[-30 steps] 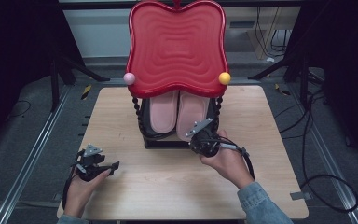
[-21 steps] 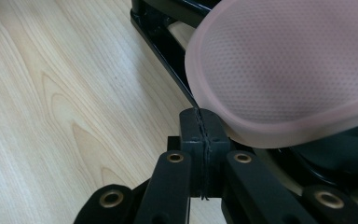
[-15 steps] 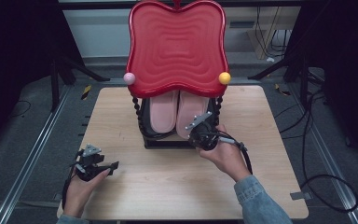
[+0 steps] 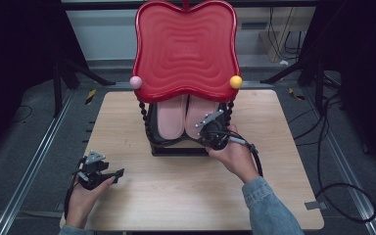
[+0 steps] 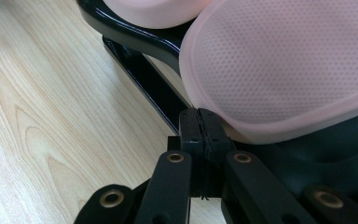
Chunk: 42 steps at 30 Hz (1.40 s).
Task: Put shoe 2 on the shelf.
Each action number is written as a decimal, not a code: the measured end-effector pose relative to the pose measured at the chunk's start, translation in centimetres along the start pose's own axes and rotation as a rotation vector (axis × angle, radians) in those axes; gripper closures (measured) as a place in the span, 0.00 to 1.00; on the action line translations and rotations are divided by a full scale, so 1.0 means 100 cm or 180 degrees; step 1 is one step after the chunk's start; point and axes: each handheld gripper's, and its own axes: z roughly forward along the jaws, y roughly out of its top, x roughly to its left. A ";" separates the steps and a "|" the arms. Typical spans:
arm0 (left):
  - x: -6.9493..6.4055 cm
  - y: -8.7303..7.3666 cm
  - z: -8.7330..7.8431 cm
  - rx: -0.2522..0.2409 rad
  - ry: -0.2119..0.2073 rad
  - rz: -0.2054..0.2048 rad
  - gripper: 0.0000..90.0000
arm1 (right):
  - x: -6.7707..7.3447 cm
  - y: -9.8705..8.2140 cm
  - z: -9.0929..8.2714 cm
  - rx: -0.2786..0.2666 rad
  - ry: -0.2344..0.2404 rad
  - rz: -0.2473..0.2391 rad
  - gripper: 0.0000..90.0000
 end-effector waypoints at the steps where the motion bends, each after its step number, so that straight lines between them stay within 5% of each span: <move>1: 0.000 0.000 0.000 -0.0002 -0.0002 -0.0002 0.32 | 0.000 0.000 0.000 -0.0007 0.0009 0.0012 1.00; 11: 0.001 0.000 -0.001 -0.0006 0.0002 -0.0011 0.32 | 0.003 -0.003 0.000 -0.0058 0.0039 0.0009 1.00; 19: 0.001 -0.001 0.000 0.0003 0.0019 -0.0016 0.31 | 0.017 -0.019 -0.002 -0.0277 0.0160 0.0023 0.95; 25: 0.001 -0.001 0.001 -0.0001 0.0033 -0.0006 0.27 | 0.026 -0.042 -0.005 -0.0483 0.0215 0.0110 0.65; 30: 0.002 -0.002 0.004 0.0015 0.0082 0.0018 0.21 | 0.030 -0.072 -0.005 -0.0558 0.0089 0.0210 0.38; 42: -0.001 -0.005 0.013 0.0077 0.0094 0.0021 0.08 | -0.002 -0.137 -0.012 -0.0491 -0.0107 0.0601 0.12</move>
